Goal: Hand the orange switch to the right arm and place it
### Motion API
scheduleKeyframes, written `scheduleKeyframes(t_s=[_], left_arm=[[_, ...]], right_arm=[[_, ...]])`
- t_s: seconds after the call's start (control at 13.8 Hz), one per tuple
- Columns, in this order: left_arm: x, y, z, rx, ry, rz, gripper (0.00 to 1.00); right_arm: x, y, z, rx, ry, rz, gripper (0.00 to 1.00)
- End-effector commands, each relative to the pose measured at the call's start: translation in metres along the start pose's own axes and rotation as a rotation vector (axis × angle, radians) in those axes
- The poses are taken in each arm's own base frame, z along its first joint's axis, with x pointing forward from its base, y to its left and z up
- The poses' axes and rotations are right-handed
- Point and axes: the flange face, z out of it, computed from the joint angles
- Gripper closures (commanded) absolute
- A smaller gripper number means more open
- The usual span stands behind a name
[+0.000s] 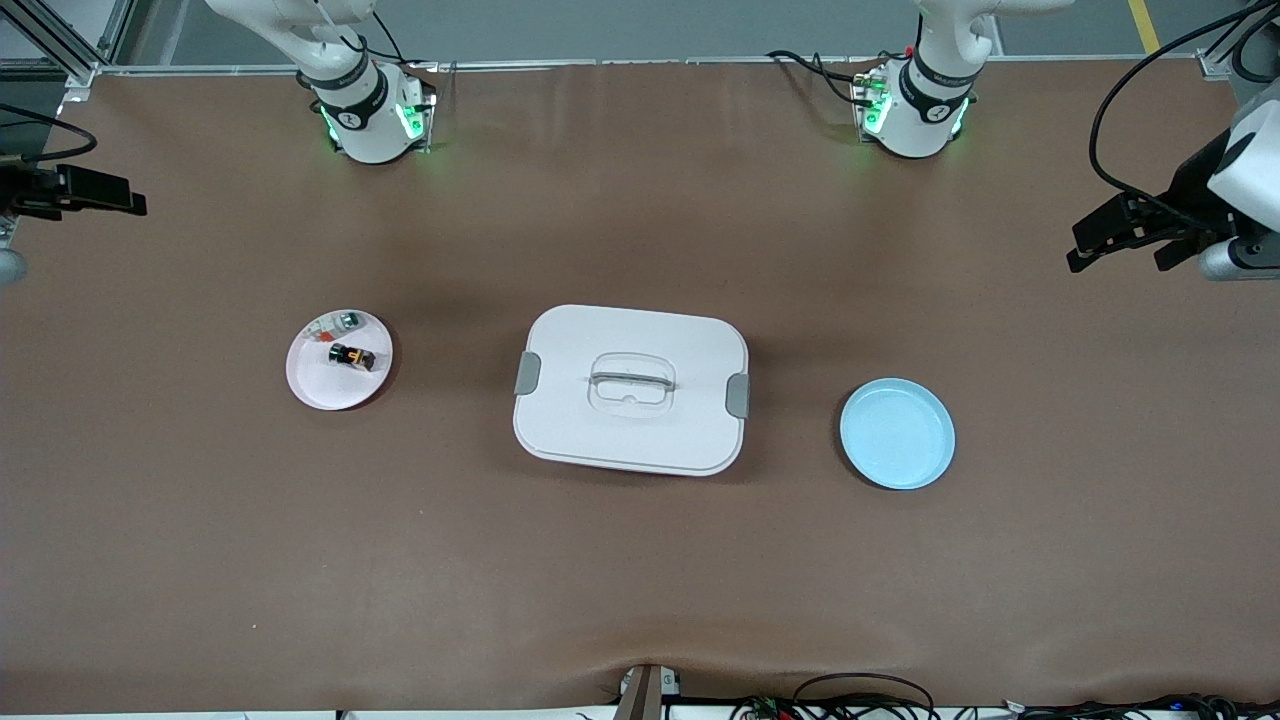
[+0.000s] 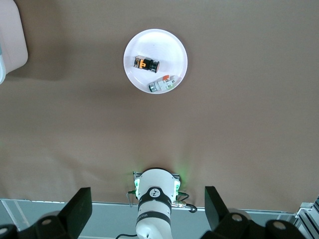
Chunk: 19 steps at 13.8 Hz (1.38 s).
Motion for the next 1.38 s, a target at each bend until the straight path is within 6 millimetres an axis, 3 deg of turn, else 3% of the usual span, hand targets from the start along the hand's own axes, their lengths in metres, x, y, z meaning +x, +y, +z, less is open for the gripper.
scheduleKeyframes(t_s=[0.0, 0.44, 0.65, 1.02, 1.31], left_arm=[[-0.001, -0.002, -0.006, 0.021, -0.003, 0.011, 0.00], [-0.001, -0.002, -0.006, 0.019, -0.004, 0.008, 0.00], [-0.001, -0.002, -0.006, 0.019, -0.004, 0.006, 0.00], [-0.001, -0.001, -0.006, 0.019, -0.004, 0.006, 0.00], [-0.001, -0.001, -0.006, 0.019, -0.004, 0.006, 0.00]], right_arm=[[0.000, -0.001, -0.013, -0.012, 0.039, 0.007, 0.00], [0.002, -0.014, -0.017, -0.010, 0.065, -0.028, 0.00], [-0.006, -0.014, -0.031, -0.011, 0.144, -0.029, 0.00], [-0.022, -0.020, -0.026, -0.017, 0.195, -0.035, 0.00], [-0.037, -0.020, -0.010, -0.020, 0.262, -0.033, 0.00]])
